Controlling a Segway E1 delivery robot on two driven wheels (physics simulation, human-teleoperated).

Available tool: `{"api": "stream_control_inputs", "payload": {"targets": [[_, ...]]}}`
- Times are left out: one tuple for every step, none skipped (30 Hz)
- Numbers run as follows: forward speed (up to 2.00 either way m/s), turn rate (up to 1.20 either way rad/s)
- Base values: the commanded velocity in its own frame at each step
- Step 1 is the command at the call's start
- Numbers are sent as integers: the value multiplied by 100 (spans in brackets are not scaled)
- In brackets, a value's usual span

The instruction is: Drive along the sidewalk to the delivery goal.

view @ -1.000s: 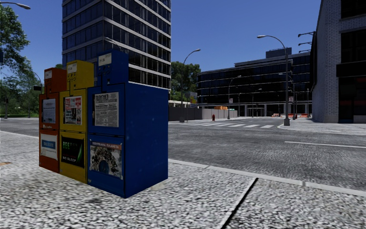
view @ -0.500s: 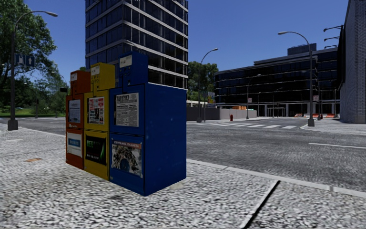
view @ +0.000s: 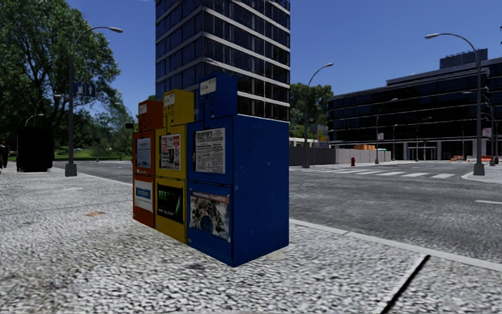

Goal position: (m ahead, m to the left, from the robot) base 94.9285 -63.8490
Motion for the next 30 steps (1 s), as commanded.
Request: {"api": "stream_control_inputs", "payload": {"targets": [[0,42],[0,42],[0,42],[0,42],[0,42],[0,42],[0,42],[0,42],[0,42],[0,42],[0,42],[0,42],[0,42],[0,42],[0,42],[0,42],[0,42],[0,42],[0,42],[12,42],[20,42],[24,42],[31,41],[31,41],[42,41],[51,41],[66,41],[75,41],[80,41],[80,41]]}}
